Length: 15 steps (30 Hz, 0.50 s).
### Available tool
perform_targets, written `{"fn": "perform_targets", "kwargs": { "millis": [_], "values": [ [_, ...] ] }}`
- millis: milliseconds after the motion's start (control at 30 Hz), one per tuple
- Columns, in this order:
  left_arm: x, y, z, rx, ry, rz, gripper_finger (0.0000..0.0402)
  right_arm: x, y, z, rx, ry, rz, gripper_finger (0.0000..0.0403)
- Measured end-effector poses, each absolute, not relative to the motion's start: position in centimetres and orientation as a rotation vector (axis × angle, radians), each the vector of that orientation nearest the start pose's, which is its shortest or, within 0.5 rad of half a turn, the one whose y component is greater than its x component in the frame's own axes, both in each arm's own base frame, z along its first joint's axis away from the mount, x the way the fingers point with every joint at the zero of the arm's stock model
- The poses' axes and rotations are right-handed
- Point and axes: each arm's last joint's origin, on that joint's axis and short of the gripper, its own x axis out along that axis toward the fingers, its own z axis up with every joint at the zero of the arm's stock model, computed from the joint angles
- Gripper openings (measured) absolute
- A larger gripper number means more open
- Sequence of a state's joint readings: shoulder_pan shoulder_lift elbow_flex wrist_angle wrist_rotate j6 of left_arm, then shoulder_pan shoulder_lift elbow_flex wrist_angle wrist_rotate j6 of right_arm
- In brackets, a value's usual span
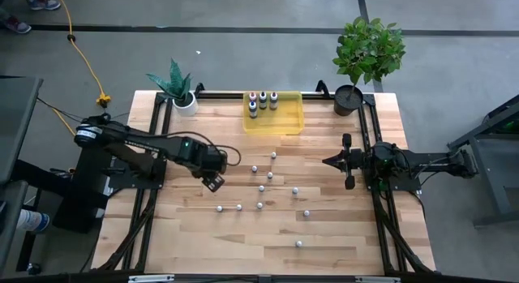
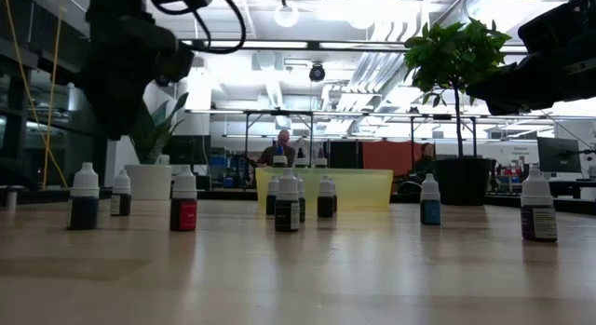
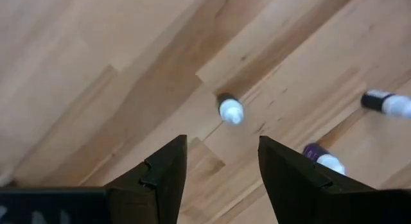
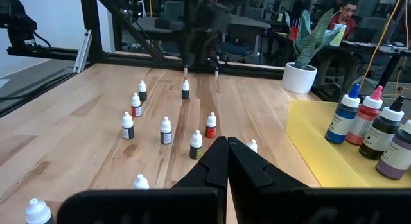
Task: Pick & Place food coloring
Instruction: Put the small black food coloring bottle into the yellow bin
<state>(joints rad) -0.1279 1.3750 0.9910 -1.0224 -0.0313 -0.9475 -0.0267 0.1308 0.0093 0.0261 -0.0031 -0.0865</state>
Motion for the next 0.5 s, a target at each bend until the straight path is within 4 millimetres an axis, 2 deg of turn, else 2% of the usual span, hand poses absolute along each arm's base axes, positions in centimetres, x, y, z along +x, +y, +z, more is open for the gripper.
{"fn": "perform_targets", "kwargs": {
  "millis": [200, 500],
  "values": [
    [22.9, -3.8, 21.5, -0.662, 1.310, 0.571, 0.0184, 10.5, -0.3, 15.9, -0.085, 0.096, -0.020, 0.0000],
    [23.8, -4.0, 20.1, -0.659, 1.272, 0.562, 0.0184, 10.5, -0.3, 15.9, -0.085, 0.096, -0.019, 0.0000]
  ]
}}
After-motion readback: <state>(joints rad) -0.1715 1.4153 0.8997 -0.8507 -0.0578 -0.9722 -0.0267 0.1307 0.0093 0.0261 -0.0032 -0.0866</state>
